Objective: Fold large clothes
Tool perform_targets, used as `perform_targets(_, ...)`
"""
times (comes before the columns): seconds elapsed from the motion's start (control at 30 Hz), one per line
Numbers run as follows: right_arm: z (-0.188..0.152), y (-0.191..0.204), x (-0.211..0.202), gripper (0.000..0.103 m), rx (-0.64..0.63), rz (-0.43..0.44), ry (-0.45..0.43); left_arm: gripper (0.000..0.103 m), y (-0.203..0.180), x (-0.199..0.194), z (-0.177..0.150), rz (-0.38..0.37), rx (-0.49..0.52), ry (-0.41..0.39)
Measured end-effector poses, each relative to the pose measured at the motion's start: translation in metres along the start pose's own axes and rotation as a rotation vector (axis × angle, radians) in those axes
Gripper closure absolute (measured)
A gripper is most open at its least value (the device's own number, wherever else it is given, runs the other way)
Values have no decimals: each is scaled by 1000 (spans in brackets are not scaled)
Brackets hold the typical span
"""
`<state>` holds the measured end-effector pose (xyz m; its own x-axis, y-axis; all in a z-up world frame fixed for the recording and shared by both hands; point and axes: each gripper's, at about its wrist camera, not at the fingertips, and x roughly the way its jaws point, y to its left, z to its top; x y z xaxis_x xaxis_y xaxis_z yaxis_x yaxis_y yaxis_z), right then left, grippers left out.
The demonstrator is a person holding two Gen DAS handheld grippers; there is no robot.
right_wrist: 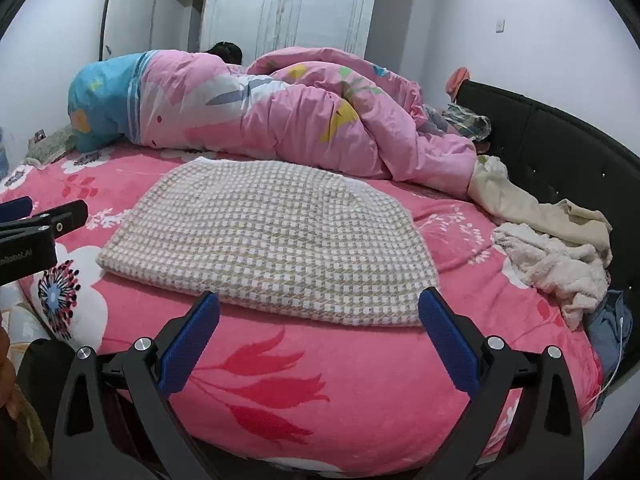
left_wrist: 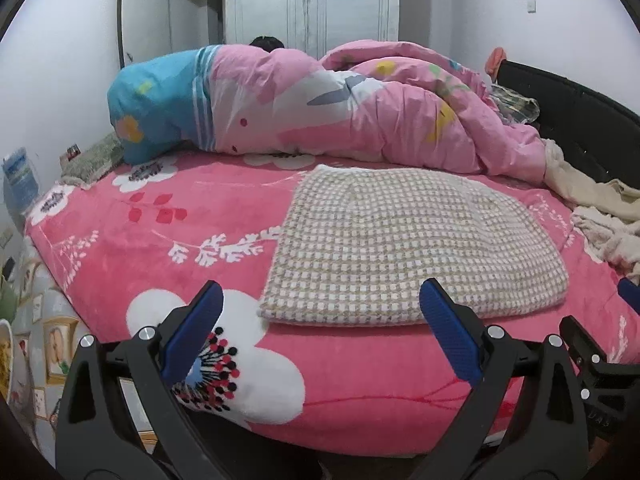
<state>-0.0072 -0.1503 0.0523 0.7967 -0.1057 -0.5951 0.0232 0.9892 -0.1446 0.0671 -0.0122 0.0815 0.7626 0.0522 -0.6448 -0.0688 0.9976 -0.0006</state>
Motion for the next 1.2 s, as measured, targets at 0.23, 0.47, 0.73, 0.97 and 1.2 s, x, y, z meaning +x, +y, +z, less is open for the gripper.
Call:
perform_targets(0.23,-5,-5,18,6,68,47,102,8,0,24,-20,-25,-15,112)
perform_targets(0.47,-12,-4,29,6,69,52,167,8,-9,44,-36,-68,-46,208)
perform_targets(0.73,-10,-4,32,6,91,69,179,8,-15,44,-39,-76,-51,219)
perform_targets(0.97,-11,-4,33,6,94,76,187,8,-18,41,-37,-74,-53,213)
perform_targets(1.2,-12,-4,33,6,90,75,192,8,-23,40,-37,-77,-39,215)
